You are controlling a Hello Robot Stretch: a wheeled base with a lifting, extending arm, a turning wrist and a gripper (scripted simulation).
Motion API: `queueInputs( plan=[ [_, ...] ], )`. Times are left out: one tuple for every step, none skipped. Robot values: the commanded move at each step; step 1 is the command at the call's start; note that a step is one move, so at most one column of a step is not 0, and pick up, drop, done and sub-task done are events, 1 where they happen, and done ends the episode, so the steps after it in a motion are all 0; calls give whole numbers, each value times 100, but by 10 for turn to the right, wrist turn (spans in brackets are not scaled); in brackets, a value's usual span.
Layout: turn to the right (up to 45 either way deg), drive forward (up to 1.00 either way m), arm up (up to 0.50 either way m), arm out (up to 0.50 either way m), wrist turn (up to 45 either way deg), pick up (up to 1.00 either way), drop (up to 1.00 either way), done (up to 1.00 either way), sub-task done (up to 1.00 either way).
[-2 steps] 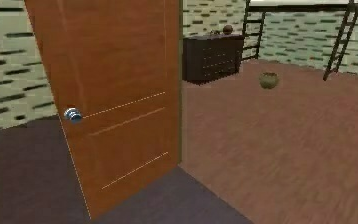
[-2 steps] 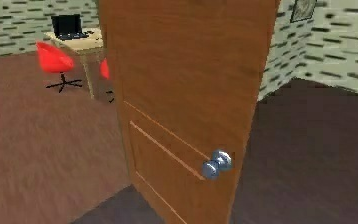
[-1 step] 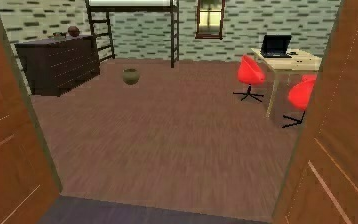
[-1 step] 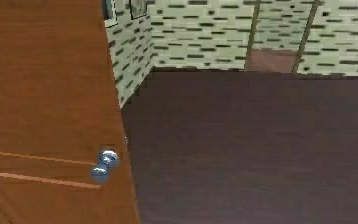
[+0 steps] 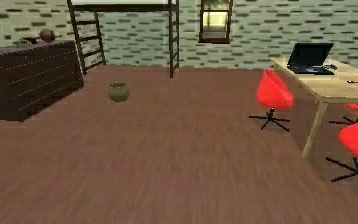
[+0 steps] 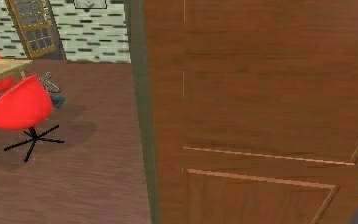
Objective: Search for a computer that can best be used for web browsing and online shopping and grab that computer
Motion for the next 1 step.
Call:
queueInputs(
  plan=[
    [60, 0, 0, 0, 0, 0, 0, 0, 0]
  ],
)
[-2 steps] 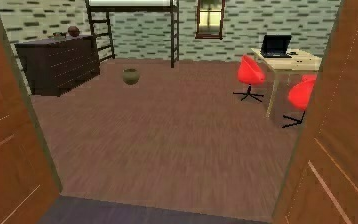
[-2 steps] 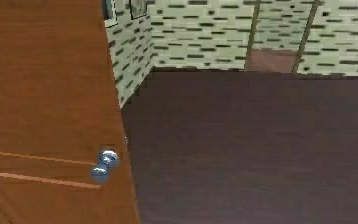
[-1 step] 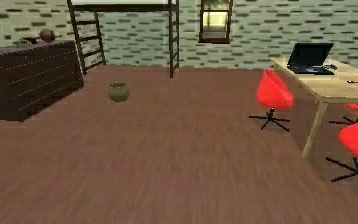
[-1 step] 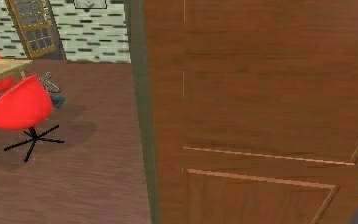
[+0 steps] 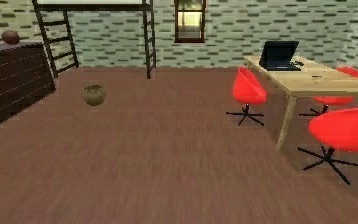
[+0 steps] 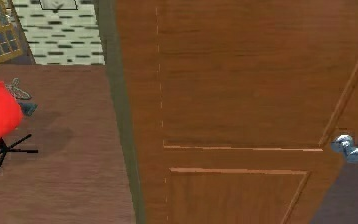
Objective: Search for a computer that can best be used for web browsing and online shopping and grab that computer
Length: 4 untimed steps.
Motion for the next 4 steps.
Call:
queueInputs(
  plan=[
    [0, 40, 0, 0, 0, 0, 0, 0, 0],
    [90, 0, 0, 0, 0, 0, 0, 0, 0],
    [0, 100, 0, 0, 0, 0, 0, 0, 0],
    [30, 0, 0, 0, 0, 0, 0, 0, 0]
  ],
)
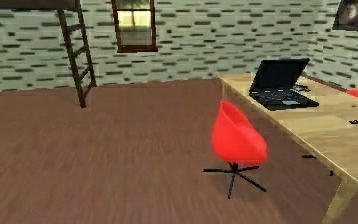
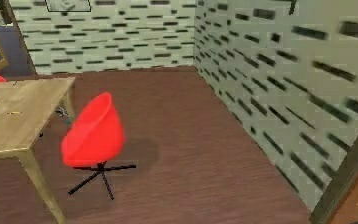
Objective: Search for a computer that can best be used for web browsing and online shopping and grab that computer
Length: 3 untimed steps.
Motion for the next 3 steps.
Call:
queueInputs(
  plan=[
    [0, 75, 0, 0, 0, 0, 0, 0, 0],
    [-390, 0, 0, 0, 0, 0, 0, 0, 0],
    [390, 0, 0, 0, 0, 0, 0, 0, 0]
  ],
)
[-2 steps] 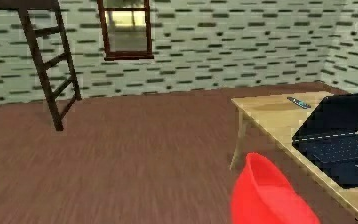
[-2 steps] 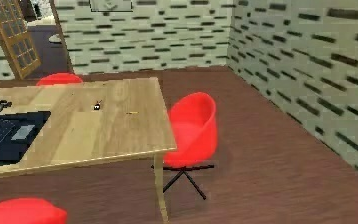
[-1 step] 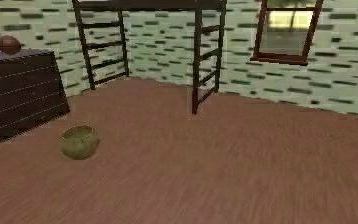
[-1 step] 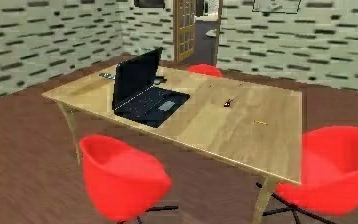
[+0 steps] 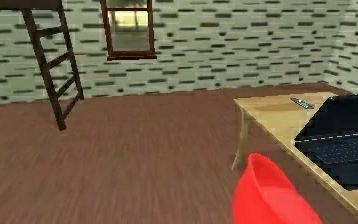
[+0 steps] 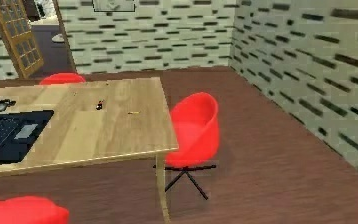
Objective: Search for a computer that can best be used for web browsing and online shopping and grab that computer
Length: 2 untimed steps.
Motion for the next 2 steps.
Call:
queueInputs(
  plan=[
    [0, 90, 0, 0, 0, 0, 0, 0, 0],
    [120, 0, 0, 0, 0, 0, 0, 0, 0]
  ],
)
